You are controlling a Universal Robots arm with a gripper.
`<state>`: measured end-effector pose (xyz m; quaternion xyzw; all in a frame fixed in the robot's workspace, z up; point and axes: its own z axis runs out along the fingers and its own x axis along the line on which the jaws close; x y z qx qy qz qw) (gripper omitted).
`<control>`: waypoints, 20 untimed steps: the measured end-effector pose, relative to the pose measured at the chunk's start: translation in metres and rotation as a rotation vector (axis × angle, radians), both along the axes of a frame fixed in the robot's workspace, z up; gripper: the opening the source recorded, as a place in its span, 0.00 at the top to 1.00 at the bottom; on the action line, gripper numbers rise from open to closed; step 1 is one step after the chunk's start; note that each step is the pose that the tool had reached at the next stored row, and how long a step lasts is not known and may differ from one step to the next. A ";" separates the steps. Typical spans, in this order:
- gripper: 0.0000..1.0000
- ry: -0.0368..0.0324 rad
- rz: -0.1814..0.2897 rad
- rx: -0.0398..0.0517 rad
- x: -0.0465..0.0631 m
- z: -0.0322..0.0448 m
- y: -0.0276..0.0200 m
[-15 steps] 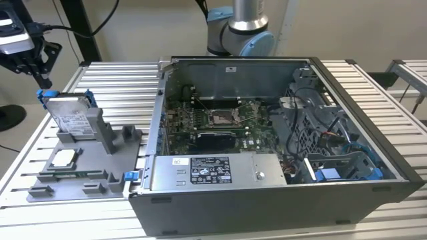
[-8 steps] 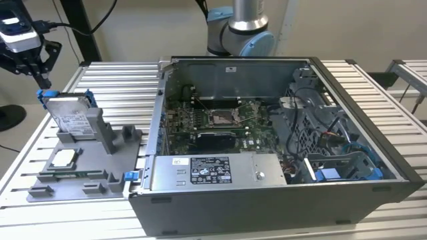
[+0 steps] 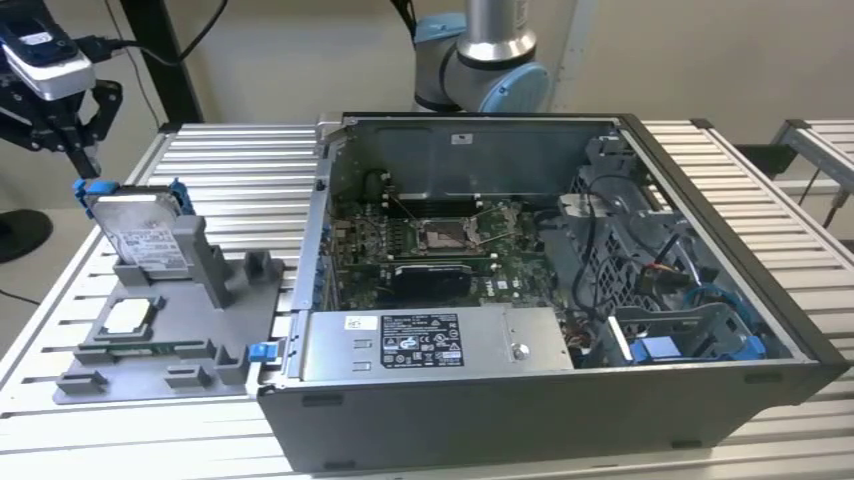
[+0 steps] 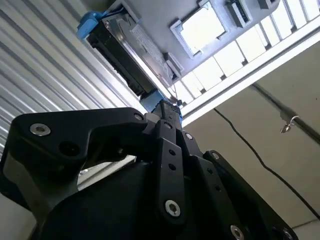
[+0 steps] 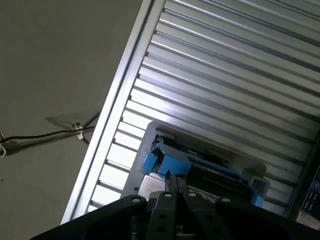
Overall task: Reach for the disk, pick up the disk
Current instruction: 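Pick up the disk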
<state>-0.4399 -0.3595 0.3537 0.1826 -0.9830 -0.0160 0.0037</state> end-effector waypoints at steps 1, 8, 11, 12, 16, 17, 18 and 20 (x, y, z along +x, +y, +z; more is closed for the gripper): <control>1.00 0.0000 0.019 -0.0004 0.000 0.0000 0.0000; 1.00 -0.0001 0.147 -0.0026 0.000 0.0000 0.0000; 1.00 0.0000 0.201 -0.0035 0.000 0.0000 0.0000; 1.00 0.0000 0.219 -0.0037 0.000 0.0000 0.0000; 1.00 -0.0001 0.292 -0.0046 0.000 0.0000 0.0000; 1.00 0.0000 0.310 -0.0048 0.000 0.0000 0.0000; 1.00 -0.0001 0.328 -0.0050 0.000 0.0000 0.0000; 1.00 -0.0001 0.365 -0.0055 0.000 0.0000 0.0000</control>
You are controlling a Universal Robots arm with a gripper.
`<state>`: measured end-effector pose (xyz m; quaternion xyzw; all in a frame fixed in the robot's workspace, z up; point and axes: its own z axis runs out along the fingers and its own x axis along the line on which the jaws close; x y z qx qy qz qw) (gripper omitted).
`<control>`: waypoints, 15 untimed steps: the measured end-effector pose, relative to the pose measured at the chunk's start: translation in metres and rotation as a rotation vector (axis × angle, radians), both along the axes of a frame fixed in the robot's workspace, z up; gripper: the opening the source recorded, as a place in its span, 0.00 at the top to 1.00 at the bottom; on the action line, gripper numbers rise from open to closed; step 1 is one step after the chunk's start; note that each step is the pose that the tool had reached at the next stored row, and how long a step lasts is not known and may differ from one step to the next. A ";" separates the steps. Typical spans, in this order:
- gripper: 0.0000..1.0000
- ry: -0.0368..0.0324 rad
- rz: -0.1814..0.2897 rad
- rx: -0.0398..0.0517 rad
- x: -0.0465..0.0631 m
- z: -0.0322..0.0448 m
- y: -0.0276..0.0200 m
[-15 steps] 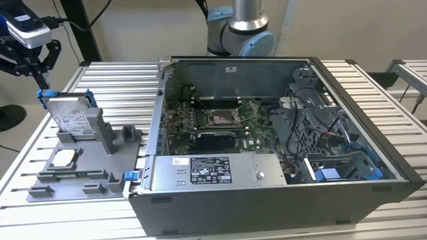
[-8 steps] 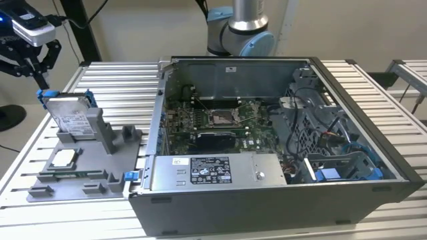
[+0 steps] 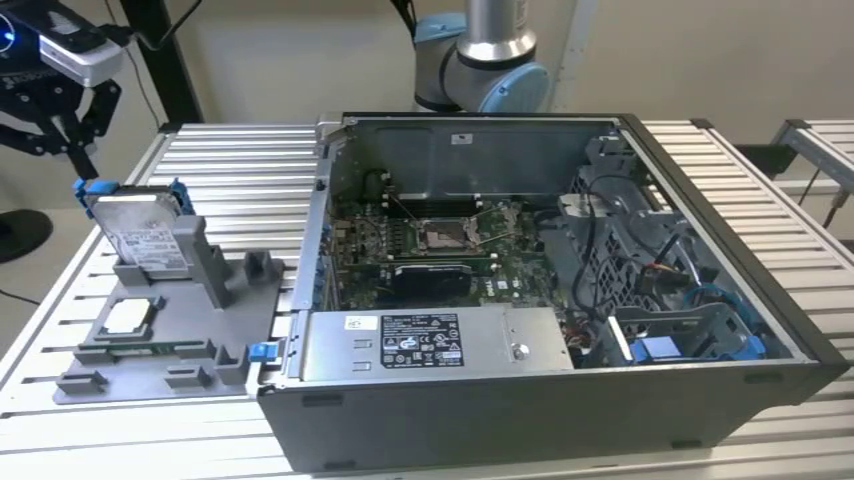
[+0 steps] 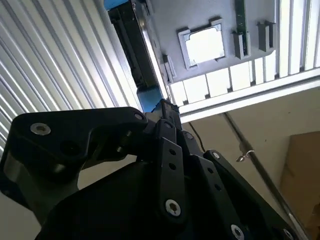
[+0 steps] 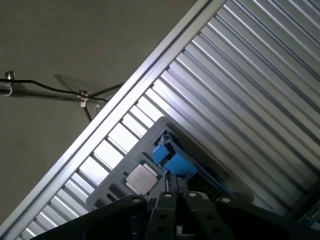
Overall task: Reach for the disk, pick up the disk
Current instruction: 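Pick up the disk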
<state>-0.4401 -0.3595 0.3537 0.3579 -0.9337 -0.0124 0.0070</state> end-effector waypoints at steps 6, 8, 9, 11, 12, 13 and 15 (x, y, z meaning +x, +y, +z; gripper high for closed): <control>1.00 0.0000 0.109 -0.0010 0.000 0.0000 0.0000; 1.00 -0.0001 0.145 -0.0014 0.000 0.0000 0.0000; 1.00 0.0000 0.163 -0.0016 0.000 0.0000 0.0000; 1.00 0.0000 0.200 -0.0019 0.000 0.0000 0.0000; 1.00 0.0000 0.218 -0.0021 0.000 0.0000 0.0000; 1.00 0.0000 0.236 -0.0022 0.000 0.0000 0.0000; 1.00 0.0000 0.273 -0.0023 0.000 0.0000 0.0000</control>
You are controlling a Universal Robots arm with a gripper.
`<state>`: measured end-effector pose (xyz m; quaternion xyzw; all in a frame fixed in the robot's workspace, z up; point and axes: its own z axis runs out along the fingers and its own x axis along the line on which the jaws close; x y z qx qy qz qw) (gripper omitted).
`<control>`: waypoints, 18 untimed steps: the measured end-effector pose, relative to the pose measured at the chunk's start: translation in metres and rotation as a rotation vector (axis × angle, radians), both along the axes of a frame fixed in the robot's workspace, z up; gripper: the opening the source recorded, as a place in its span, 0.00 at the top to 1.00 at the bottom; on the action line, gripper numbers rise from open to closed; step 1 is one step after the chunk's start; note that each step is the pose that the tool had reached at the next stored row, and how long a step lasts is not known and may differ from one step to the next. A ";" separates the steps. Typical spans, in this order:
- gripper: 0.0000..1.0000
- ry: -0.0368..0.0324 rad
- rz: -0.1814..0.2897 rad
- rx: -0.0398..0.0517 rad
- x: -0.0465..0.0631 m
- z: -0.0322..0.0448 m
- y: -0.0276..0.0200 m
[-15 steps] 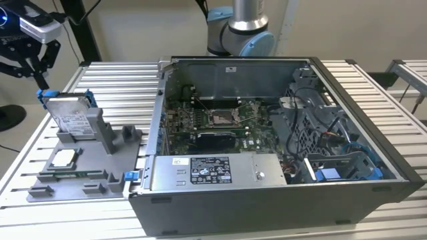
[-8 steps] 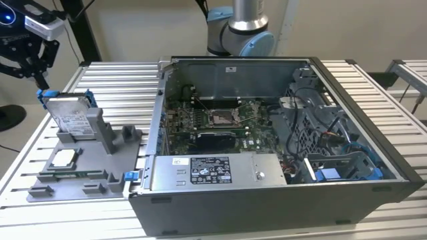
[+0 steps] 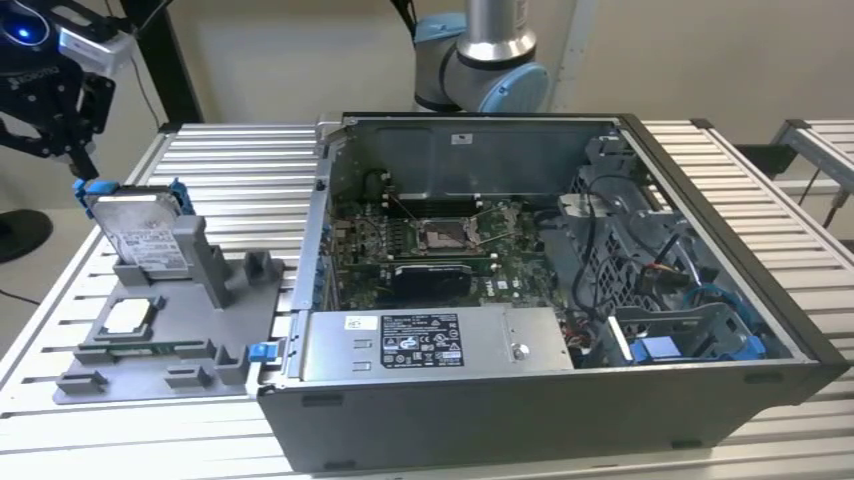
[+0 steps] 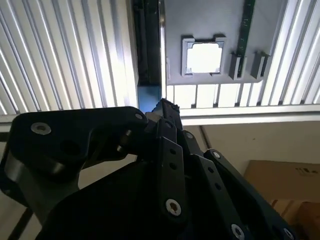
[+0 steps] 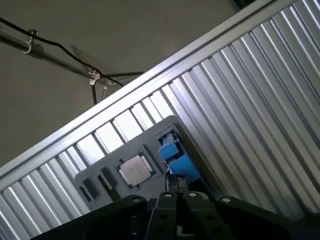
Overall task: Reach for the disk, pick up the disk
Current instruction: 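Pick up the disk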
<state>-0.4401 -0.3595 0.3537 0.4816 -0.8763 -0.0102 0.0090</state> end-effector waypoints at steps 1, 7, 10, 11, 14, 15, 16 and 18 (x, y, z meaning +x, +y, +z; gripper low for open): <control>1.00 0.0000 0.018 -0.0001 0.000 0.0000 0.0000; 1.00 0.0000 0.128 -0.0008 0.000 0.0000 0.0000; 1.00 0.0000 0.182 -0.0011 0.000 0.0000 0.0000; 1.00 0.0000 0.200 -0.0013 0.000 0.0000 0.0000; 1.00 0.0000 0.255 -0.0017 0.000 0.0000 0.0000; 1.00 0.0000 0.274 -0.0018 0.000 0.0000 0.0000; 1.00 0.0000 0.292 -0.0020 0.000 0.0000 0.0000; 1.00 0.0000 0.328 -0.0022 0.000 0.0000 0.0000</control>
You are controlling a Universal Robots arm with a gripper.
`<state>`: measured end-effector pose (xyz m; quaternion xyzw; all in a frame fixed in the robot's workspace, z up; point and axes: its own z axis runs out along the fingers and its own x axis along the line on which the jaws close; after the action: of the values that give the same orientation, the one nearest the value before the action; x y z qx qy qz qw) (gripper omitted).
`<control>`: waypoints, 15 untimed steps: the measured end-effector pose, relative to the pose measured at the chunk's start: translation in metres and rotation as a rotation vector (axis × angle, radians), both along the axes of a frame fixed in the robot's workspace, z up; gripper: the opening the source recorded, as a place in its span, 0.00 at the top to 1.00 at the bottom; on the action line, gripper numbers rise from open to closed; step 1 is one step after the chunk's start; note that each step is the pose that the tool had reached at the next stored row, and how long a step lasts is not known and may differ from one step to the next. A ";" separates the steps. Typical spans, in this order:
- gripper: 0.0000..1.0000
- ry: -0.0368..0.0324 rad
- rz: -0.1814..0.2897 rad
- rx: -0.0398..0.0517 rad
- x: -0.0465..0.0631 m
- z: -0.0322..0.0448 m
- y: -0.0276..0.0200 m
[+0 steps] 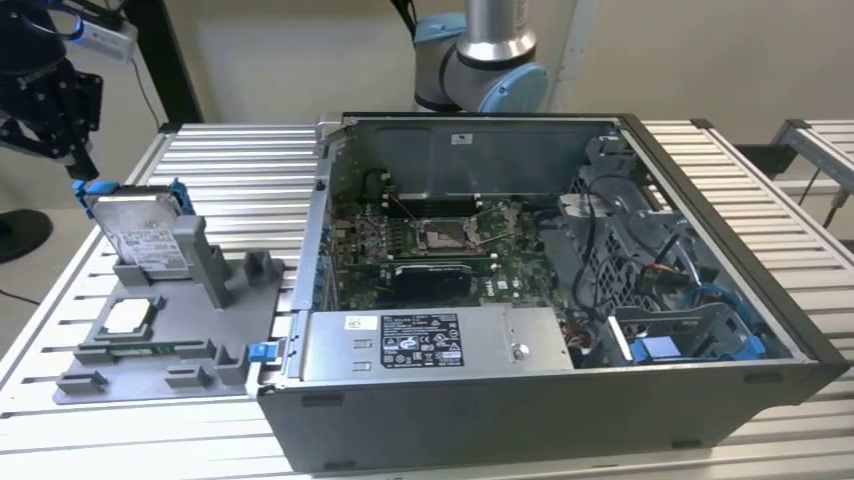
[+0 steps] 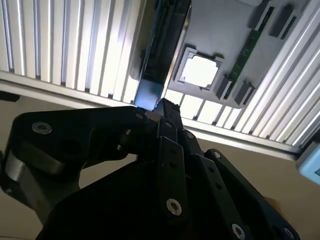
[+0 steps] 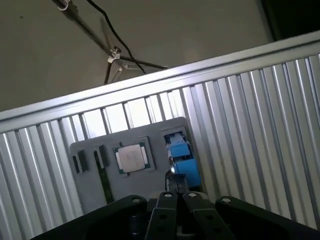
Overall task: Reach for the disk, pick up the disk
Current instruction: 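Pick up the disk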
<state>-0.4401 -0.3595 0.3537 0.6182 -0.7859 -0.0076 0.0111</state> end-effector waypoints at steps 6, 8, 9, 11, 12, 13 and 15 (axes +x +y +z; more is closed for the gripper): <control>1.00 -0.0001 0.110 -0.0001 0.000 0.0000 0.0000; 1.00 -0.0009 0.142 -0.0001 0.000 0.0000 0.0000; 1.00 -0.0014 0.153 0.0001 0.000 0.0000 0.0000; 1.00 -0.0019 0.171 0.0001 0.000 0.0000 0.0000; 1.00 -0.0021 0.179 0.0001 0.000 0.0000 0.0000; 1.00 -0.0024 0.186 0.0004 0.000 0.0001 0.0001; 1.00 -0.0026 0.194 0.0013 0.001 0.0000 0.0000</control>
<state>-0.4395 -0.3595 0.3537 0.6912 -0.7225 -0.0062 0.0103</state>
